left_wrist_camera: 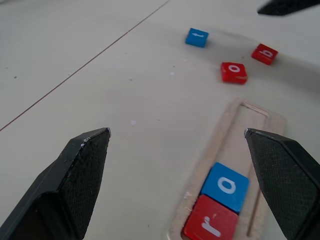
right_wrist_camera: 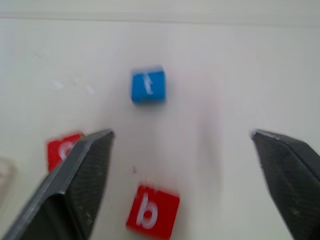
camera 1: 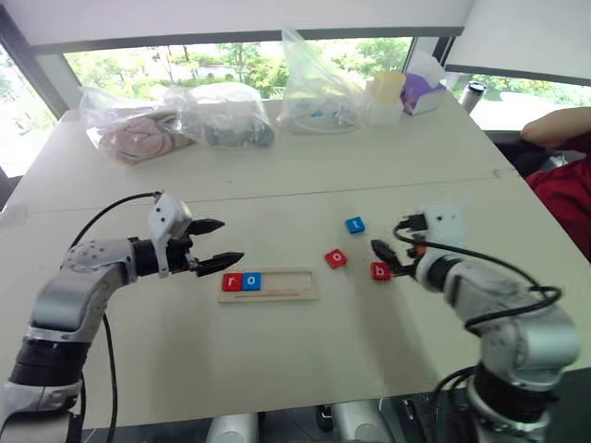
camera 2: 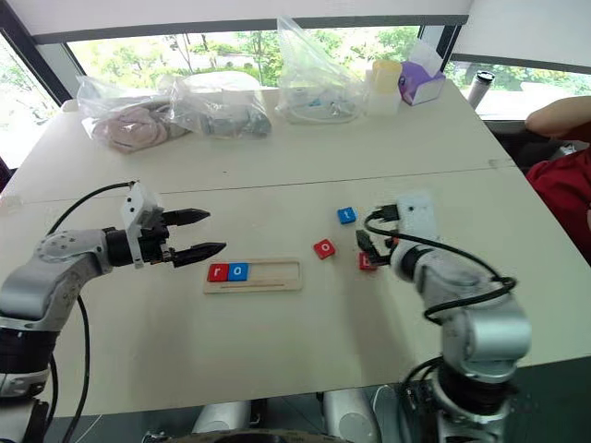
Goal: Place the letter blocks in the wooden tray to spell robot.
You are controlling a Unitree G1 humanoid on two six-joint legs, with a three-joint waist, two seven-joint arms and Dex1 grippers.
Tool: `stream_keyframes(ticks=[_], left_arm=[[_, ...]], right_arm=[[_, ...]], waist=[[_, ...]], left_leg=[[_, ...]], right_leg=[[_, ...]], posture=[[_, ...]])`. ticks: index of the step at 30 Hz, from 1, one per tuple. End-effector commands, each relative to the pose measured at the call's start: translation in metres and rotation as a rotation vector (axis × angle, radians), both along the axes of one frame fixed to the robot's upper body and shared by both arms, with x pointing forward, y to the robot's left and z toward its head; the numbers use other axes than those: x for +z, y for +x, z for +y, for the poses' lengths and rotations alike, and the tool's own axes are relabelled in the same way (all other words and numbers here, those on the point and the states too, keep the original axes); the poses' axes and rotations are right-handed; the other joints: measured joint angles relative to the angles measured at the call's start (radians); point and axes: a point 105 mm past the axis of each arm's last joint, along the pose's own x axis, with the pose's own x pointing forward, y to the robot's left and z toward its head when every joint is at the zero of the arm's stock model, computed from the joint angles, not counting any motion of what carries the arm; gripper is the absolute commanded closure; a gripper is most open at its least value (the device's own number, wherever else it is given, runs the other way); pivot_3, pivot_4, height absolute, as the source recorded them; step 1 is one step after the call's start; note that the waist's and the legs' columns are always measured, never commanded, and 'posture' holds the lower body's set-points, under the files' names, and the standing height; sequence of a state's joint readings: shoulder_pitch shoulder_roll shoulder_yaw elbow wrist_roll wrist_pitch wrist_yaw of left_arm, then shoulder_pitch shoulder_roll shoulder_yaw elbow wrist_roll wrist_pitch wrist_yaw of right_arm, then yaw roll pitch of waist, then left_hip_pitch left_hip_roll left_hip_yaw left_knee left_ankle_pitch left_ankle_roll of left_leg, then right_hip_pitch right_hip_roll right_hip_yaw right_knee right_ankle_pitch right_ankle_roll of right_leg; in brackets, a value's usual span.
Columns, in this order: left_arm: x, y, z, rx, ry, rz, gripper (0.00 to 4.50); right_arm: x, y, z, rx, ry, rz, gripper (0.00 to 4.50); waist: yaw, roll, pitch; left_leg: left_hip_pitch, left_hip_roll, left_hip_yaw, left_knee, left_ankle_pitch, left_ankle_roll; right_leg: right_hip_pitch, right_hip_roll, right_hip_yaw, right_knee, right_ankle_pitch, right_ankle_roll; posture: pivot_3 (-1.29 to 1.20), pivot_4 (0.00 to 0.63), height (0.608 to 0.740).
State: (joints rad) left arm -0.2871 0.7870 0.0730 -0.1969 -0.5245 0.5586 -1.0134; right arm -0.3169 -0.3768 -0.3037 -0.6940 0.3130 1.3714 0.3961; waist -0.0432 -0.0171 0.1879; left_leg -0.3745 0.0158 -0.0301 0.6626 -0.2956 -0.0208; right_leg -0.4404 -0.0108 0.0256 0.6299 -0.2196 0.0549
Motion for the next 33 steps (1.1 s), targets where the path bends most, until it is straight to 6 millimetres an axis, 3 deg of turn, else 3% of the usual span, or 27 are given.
stream_keyframes(ticks=[1,9,12,16,23,26,30,33], left_arm=[[0.018,-0.019,-0.022,-0.14,-0.003,-0.01,0.0],[0.026,-0.042,-0.04,-0.246,0.034,0.0,0.0],[0.013,-0.05,-0.045,-0.25,0.047,0.03,0.0],[-0.003,-0.052,-0.047,-0.232,0.074,0.035,0.0],[-0.005,-0.052,-0.052,-0.183,0.013,0.039,0.0],[-0.01,-0.05,-0.046,-0.161,0.034,0.044,0.0],[-0.012,-0.047,-0.032,-0.121,0.062,0.045,0.0],[-0.011,-0.041,-0.01,-0.064,0.11,0.033,0.0]], right_arm=[[0.004,-0.012,0.012,0.348,-0.002,-0.094,0.06],[-0.032,-0.003,-0.03,0.608,-0.187,-0.045,0.06],[-0.045,0.003,-0.039,0.685,-0.24,-0.011,0.06],[-0.057,0.006,-0.038,0.753,-0.273,0.003,0.06],[-0.066,0.021,-0.031,0.79,-0.31,-0.029,0.06],[-0.067,0.022,-0.029,0.816,-0.311,-0.036,1.35],[-0.064,0.023,-0.029,0.826,-0.307,-0.052,3.4],[-0.053,0.023,-0.016,0.861,-0.338,-0.116,3.4]], waist=[[0.002,0.0,0.001],[-0.001,-0.001,0.002],[-0.004,-0.001,0.003],[0.0,-0.001,0.003],[0.001,-0.001,0.003],[0.002,-0.001,0.003],[0.001,-0.001,0.003],[0.001,-0.001,0.003]], left_leg=[[0.0,0.0,0.0,-0.001,0.0,0.0],[0.002,-0.001,0.003,0.001,-0.001,0.001],[0.002,-0.001,0.004,0.001,-0.001,0.001],[0.002,0.0,0.003,0.001,-0.001,0.001],[0.002,-0.001,0.003,0.003,-0.001,0.001],[0.002,-0.001,0.003,0.003,-0.001,0.001],[0.003,-0.001,0.003,0.003,-0.001,0.001],[0.003,-0.001,0.003,0.003,-0.001,0.001]], right_leg=[[0.0,0.0,0.0,0.0,0.0,0.001],[0.001,0.0,0.003,0.0,-0.001,0.001],[0.001,0.0,0.003,0.0,-0.001,0.001],[0.001,0.001,0.003,0.001,0.0,0.001],[0.002,0.0,0.003,0.001,0.0,0.0],[0.002,0.0,0.003,0.002,0.0,0.0],[0.002,0.0,0.003,0.002,0.0,0.0],[0.003,0.0,0.003,0.002,0.0,0.0]], posture=[[0.0,0.15,0.74],[0.0,0.15,0.74],[0.0,0.15,0.74],[0.0,0.15,0.74],[0.0,0.15,0.74],[0.0,0.15,0.74],[0.0,0.15,0.74],[0.0,0.15,0.74]])
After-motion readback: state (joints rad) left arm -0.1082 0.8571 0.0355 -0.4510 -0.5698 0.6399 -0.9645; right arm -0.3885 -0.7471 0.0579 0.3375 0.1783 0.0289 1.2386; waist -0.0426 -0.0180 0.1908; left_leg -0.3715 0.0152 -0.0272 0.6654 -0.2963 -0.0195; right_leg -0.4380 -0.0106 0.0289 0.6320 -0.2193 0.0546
